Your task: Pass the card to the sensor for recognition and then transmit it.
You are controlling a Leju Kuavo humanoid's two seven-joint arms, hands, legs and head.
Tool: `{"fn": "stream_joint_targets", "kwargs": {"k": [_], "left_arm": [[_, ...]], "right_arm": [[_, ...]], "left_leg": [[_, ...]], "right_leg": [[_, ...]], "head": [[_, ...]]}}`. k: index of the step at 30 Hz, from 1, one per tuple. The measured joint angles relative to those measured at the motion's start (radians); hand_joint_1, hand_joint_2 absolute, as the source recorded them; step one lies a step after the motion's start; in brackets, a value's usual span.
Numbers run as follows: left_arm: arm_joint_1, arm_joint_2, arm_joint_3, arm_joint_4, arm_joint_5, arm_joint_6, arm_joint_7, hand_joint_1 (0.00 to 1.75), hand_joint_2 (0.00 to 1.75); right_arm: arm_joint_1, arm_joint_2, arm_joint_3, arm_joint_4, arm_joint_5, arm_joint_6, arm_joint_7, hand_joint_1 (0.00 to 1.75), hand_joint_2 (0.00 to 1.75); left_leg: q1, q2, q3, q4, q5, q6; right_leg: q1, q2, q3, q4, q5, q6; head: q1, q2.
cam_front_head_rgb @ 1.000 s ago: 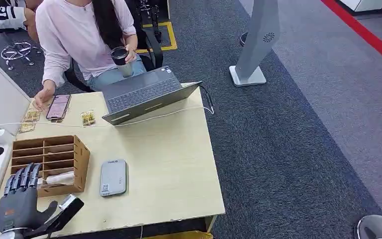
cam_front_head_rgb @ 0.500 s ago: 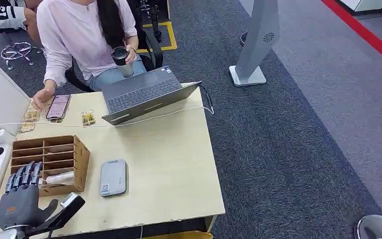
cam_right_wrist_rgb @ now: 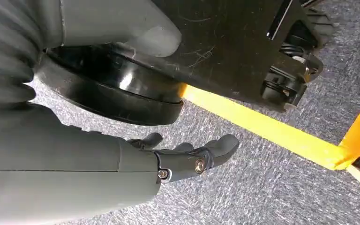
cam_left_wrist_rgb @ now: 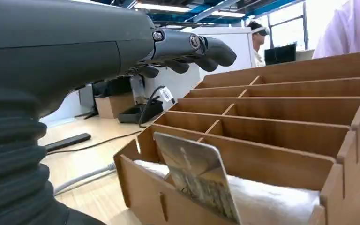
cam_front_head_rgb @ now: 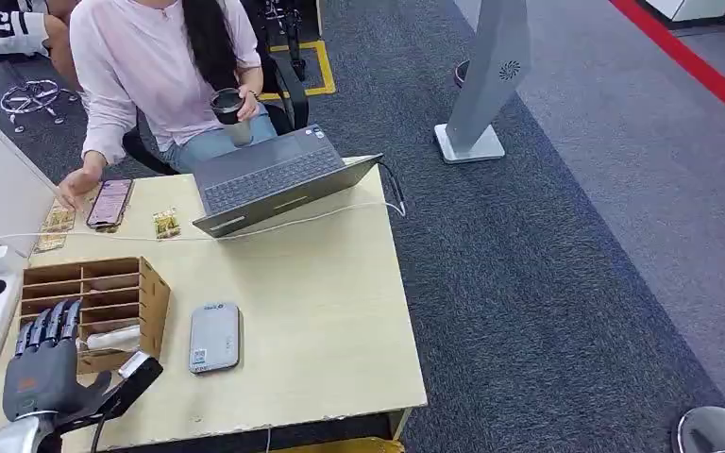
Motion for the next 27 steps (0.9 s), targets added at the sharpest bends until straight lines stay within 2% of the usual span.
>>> {"fn": "stream_joint_targets", "kwargs": {"k": [14,15,16,20,27], "left_arm": [[0.000,0.003,0.000,0.018,0.008,0.000,0.001,0.00,1.75],[0.000,0.003,0.000,0.018,0.010,0.001,0.001,0.09,1.75],[0.000,0.003,0.000,0.018,0.010,0.003,0.001,1.75,1.75],[0.000,0.003,0.000,0.019,0.011,0.032,-0.008,1.75,1.75],[0.007,0.003,0.000,0.020,0.025,0.040,-0.026,1.75,1.75]], "right_arm": [[-0.001,0.003,0.004,0.000,0.003,0.001,0.000,0.00,1.75],[-0.001,0.003,0.004,0.000,0.003,0.001,0.000,0.00,1.75],[-0.001,0.003,0.005,0.000,0.003,0.001,0.000,0.00,1.75],[-0.001,0.005,0.010,0.000,0.003,0.001,-0.002,0.00,1.75],[-0.001,0.006,0.020,0.000,0.000,0.000,-0.004,0.00,1.75]], "left_leg": [[0.000,0.000,0.000,0.000,0.000,0.000],[0.000,0.000,0.000,0.000,0.000,0.000],[0.000,0.000,0.000,0.000,0.000,0.000],[0.000,0.000,0.000,0.000,0.000,0.000],[0.000,0.000,0.000,0.000,0.000,0.000]], "right_leg": [[0.000,0.000,0.000,0.000,0.000,0.000],[0.000,0.000,0.000,0.000,0.000,0.000],[0.000,0.000,0.000,0.000,0.000,0.000],[0.000,0.000,0.000,0.000,0.000,0.000],[0.000,0.000,0.000,0.000,0.000,0.000]], "head": [[0.000,0.000],[0.000,0.000],[0.000,0.000],[0.000,0.000],[0.000,0.000]]}}
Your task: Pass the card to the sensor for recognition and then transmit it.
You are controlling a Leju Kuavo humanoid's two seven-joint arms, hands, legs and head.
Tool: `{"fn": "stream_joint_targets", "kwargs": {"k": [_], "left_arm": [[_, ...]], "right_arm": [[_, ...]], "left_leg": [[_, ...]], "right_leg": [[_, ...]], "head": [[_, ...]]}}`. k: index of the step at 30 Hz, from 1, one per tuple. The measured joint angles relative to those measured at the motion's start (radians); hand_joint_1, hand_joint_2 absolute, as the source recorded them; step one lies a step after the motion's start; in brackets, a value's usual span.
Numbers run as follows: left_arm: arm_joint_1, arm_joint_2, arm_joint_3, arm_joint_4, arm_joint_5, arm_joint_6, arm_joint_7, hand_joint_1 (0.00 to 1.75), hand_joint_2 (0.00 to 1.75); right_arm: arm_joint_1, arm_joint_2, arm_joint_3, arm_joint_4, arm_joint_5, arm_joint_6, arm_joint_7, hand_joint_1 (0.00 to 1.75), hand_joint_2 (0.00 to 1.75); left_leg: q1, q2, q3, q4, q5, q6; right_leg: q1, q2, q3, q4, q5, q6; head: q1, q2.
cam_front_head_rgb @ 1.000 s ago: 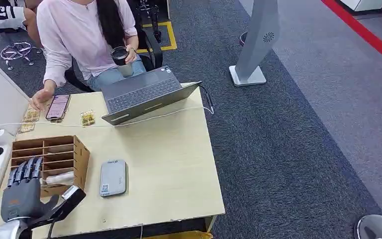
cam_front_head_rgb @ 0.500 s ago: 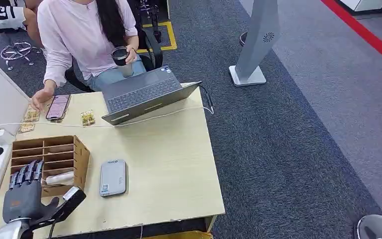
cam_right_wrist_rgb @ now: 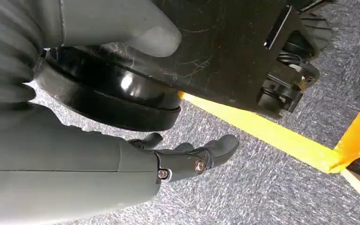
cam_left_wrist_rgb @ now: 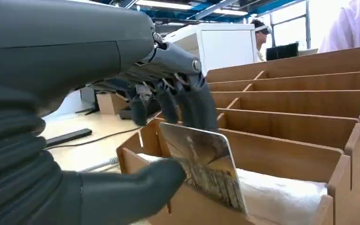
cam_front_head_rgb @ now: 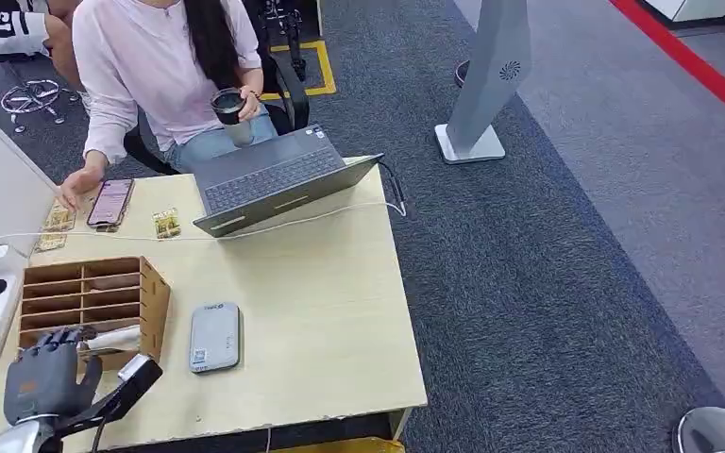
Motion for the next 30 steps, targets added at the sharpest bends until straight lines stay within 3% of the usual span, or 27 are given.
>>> {"fn": "stream_joint_targets", "kwargs": {"k": [16,26,30], "left_arm": [[0.002,0.000,0.000,0.000,0.021,0.006,-0.015,1.75,1.75],[0.001,-0.001,-0.001,-0.015,0.034,0.039,-0.069,1.75,1.75],[-0.015,0.010,-0.027,-0.056,0.071,0.014,-0.095,1.75,1.75]], "right_arm": [[0.000,0.002,0.005,0.000,-0.005,-0.002,-0.003,0.00,1.75],[0.000,0.003,0.006,0.000,-0.018,-0.002,-0.007,0.00,1.75],[0.001,0.003,0.006,0.000,-0.032,-0.002,-0.014,0.00,1.75]], "left_leg": [[0.000,0.000,0.000,0.000,0.000,0.000],[0.000,0.000,0.000,0.000,0.000,0.000],[0.000,0.000,0.000,0.000,0.000,0.000]], "right_leg": [[0.000,0.000,0.000,0.000,0.000,0.000],[0.000,0.000,0.000,0.000,0.000,0.000],[0.000,0.000,0.000,0.000,0.000,0.000]], "head": [[0.000,0.000],[0.000,0.000],[0.000,0.000]]}}
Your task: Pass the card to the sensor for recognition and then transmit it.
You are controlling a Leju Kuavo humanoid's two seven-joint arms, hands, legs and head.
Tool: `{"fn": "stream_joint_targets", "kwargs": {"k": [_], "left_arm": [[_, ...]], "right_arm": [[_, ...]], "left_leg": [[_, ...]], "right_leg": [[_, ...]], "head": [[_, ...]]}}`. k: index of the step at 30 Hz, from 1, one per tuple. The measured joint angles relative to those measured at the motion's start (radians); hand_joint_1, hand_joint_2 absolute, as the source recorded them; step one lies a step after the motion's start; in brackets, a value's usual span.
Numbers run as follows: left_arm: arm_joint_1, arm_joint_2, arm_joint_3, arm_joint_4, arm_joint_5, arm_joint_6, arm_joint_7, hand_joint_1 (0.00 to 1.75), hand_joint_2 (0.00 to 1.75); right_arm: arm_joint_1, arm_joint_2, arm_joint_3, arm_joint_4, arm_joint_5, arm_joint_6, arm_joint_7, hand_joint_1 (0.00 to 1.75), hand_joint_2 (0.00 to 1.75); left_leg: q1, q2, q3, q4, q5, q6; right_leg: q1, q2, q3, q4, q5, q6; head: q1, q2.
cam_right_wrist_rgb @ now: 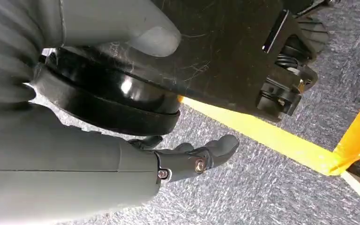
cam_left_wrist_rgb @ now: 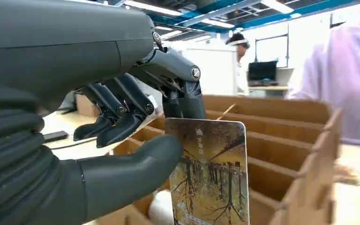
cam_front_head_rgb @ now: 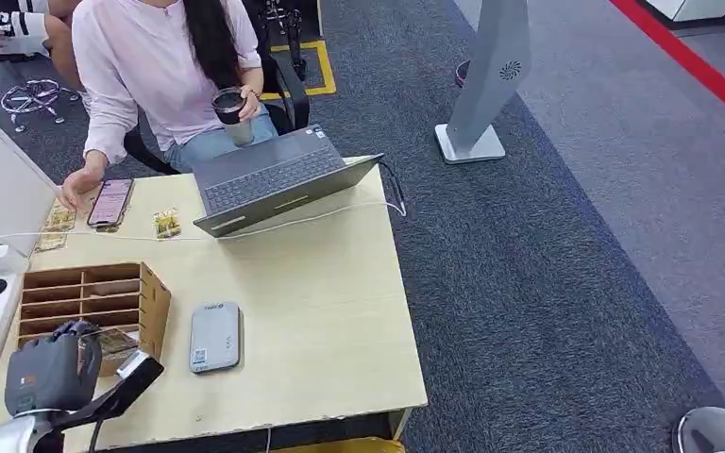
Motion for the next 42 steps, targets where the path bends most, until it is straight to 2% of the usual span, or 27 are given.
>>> {"fn": "stream_joint_targets", "kwargs": {"k": [7,15,18,22,25,27,29,32,34,38,42], "left_arm": [[-0.039,0.014,-0.038,-0.059,0.008,-0.015,-0.006,1.75,1.75],[-0.112,0.043,-0.062,-0.061,0.037,-0.048,0.015,1.75,1.75],[-0.166,0.049,-0.063,-0.031,0.044,-0.054,0.039,1.75,1.75],[-0.295,0.051,-0.063,0.085,0.031,-0.056,0.068,1.75,1.75],[-0.347,0.051,-0.063,0.137,0.016,-0.048,0.079,1.75,1.75],[-0.409,0.051,-0.063,0.208,-0.025,-0.015,0.105,1.75,1.75],[-0.503,0.053,-0.063,0.325,-0.069,0.073,0.116,1.75,1.75],[-0.641,0.066,-0.063,0.494,-0.106,0.211,0.098,1.75,1.75],[-0.698,0.074,-0.058,0.582,-0.113,0.276,0.081,1.75,1.75],[-0.737,0.091,-0.043,0.697,-0.103,0.323,0.064,1.75,1.75],[-0.741,0.100,-0.021,0.759,-0.092,0.342,0.050,1.75,1.75]], "right_arm": [[0.002,0.000,0.000,0.000,-0.008,-0.002,-0.008,0.00,1.75],[0.001,0.000,0.002,0.000,-0.009,-0.002,-0.010,0.00,1.75],[0.000,0.000,0.008,0.000,0.002,0.000,-0.008,0.00,1.75],[-0.004,0.000,0.026,0.000,0.010,0.004,-0.003,0.00,1.75],[-0.004,0.000,0.034,0.000,0.014,0.005,-0.003,0.00,1.75],[-0.007,0.000,0.045,0.000,0.024,0.011,-0.003,0.00,1.75],[-0.011,0.000,0.057,0.000,0.035,0.020,0.001,0.00,1.75],[-0.016,0.000,0.077,0.000,0.044,0.027,0.012,0.00,1.75],[-0.019,0.000,0.088,0.000,0.045,0.030,0.017,0.00,1.75],[-0.022,0.000,0.104,0.000,0.048,0.032,0.025,0.00,1.75],[-0.024,0.000,0.115,0.000,0.048,0.032,0.027,0.00,1.75]], "left_leg": [[0.000,0.000,0.000,0.000,0.000,0.000],[0.000,0.000,0.000,0.000,0.000,0.000],[0.000,0.000,0.000,0.000,0.000,0.000],[0.000,-0.002,0.000,0.000,0.002,0.000],[0.000,-0.001,0.000,0.000,0.002,0.000],[0.000,-0.002,-0.001,0.001,0.002,0.001],[0.000,-0.004,-0.002,0.001,0.003,0.001],[0.000,-0.002,-0.002,0.001,0.004,0.000],[0.000,-0.001,-0.002,0.001,0.004,0.000],[0.000,-0.001,-0.001,0.001,0.004,0.000],[0.000,-0.001,-0.002,0.001,0.003,0.000]], "right_leg": [[0.000,0.000,0.000,0.000,0.000,0.000],[0.000,0.000,0.000,0.000,0.000,0.000],[0.000,0.000,-0.001,0.000,0.000,0.000],[0.000,-0.001,0.001,0.000,0.001,0.000],[0.000,0.000,0.000,0.000,0.001,-0.001],[0.000,-0.001,-0.001,0.000,0.001,0.000],[0.000,-0.002,0.000,0.000,0.002,0.000],[0.000,-0.001,0.000,0.001,0.003,-0.001],[0.000,-0.001,0.000,0.001,0.003,-0.001],[0.000,0.000,-0.001,0.001,0.003,-0.001],[0.000,0.000,-0.001,0.001,0.002,-0.001]], "head": [[0.000,0.000],[0.000,0.000],[0.000,0.000],[0.000,0.000],[0.000,0.000],[0.000,0.000],[0.000,0.000],[0.000,0.000],[0.001,0.000],[0.001,0.000],[0.001,0.000]]}}
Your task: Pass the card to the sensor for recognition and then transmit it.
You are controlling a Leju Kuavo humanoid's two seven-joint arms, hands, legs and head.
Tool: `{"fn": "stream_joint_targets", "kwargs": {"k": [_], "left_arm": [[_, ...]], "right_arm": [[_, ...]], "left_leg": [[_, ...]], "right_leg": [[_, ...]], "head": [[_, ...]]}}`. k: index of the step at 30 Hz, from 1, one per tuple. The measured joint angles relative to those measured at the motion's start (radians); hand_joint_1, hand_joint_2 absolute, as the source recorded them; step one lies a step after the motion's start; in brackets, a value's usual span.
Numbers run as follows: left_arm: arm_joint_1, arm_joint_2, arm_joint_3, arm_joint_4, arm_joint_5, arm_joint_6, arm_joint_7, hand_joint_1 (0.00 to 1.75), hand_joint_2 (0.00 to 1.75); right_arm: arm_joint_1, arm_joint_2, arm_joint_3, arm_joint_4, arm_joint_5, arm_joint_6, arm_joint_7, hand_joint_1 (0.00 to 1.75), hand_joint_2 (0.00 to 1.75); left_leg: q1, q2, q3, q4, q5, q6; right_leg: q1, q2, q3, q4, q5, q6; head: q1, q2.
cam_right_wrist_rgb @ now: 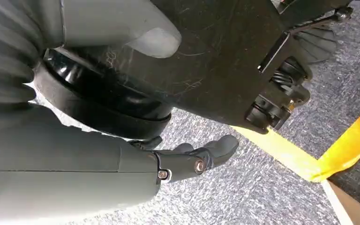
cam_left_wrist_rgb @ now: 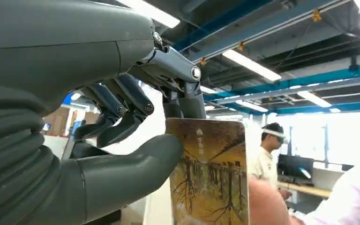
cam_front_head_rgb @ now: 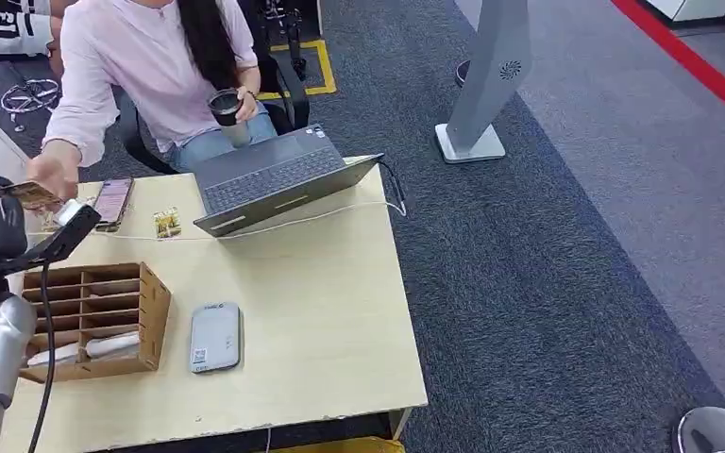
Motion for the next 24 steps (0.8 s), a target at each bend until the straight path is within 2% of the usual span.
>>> {"fn": "stream_joint_targets", "kwargs": {"k": [1,2,3,5,9,13,18,22,24], "left_arm": [[0.000,0.002,0.004,0.012,0.003,-0.002,-0.003,1.75,1.75],[0.000,0.003,0.008,0.029,0.007,-0.013,-0.003,0.16,1.75],[0.000,0.005,0.010,0.042,0.008,-0.027,-0.002,0.00,1.75],[0.000,0.006,0.021,0.065,0.008,-0.056,0.006,0.00,1.75],[0.001,0.012,0.026,0.095,0.004,-0.051,0.013,0.00,1.75],[0.016,0.013,0.043,0.103,0.032,-0.018,-0.033,0.00,1.75],[0.090,0.004,0.073,0.053,0.139,0.039,-0.160,0.00,1.75],[0.185,-0.016,0.102,-0.072,0.271,0.092,-0.269,0.00,1.75],[0.226,-0.027,0.116,-0.132,0.296,0.101,-0.291,0.00,1.75]], "right_arm": [[0.000,0.000,0.003,0.000,0.000,0.000,0.000,0.00,1.75],[-0.001,0.000,0.005,0.000,0.000,0.000,0.000,0.00,1.75],[-0.001,0.000,0.006,0.000,0.000,0.000,0.000,0.00,1.75],[-0.001,0.000,0.008,0.000,0.000,0.002,-0.002,0.00,1.75],[-0.001,-0.002,0.008,0.000,-0.001,0.002,-0.007,0.00,1.75],[-0.001,-0.003,0.009,0.000,-0.008,0.002,-0.010,0.00,1.75],[0.000,-0.003,0.009,0.000,-0.025,0.000,-0.010,0.00,1.75],[0.001,-0.004,0.009,0.000,-0.036,-0.002,-0.012,0.00,1.75],[0.002,-0.004,0.009,0.000,-0.040,-0.002,-0.013,0.00,1.75]], "left_leg": [[0.000,0.000,0.000,0.000,0.000,0.000],[0.000,0.000,0.000,0.000,0.000,0.000],[0.000,0.000,0.000,0.000,0.000,0.000],[0.000,0.000,0.000,0.000,0.000,0.000],[0.000,0.000,0.000,0.000,0.000,0.000],[0.000,0.000,0.000,0.000,0.000,0.000],[0.000,0.000,0.000,0.000,0.000,0.000],[0.000,0.001,0.000,0.000,-0.001,0.000],[0.000,0.001,-0.001,0.000,-0.001,0.000]], "right_leg": [[0.000,0.000,0.000,0.000,0.000,0.000],[0.000,0.000,0.000,0.000,0.000,0.000],[0.000,0.000,0.000,0.000,0.000,0.000],[0.000,0.000,0.000,0.000,0.000,0.000],[0.000,0.000,0.000,0.000,0.000,0.000],[0.000,0.000,0.000,0.000,0.000,0.000],[0.000,0.000,-0.001,0.000,0.000,0.000],[0.000,0.001,-0.001,0.000,0.000,0.000],[0.000,0.001,-0.001,0.000,0.000,0.000]], "head": [[0.000,0.000],[0.000,0.000],[-0.001,0.000],[0.000,0.000],[0.000,0.000],[0.000,0.000],[0.000,0.000],[0.000,0.000],[0.000,0.000]]}}
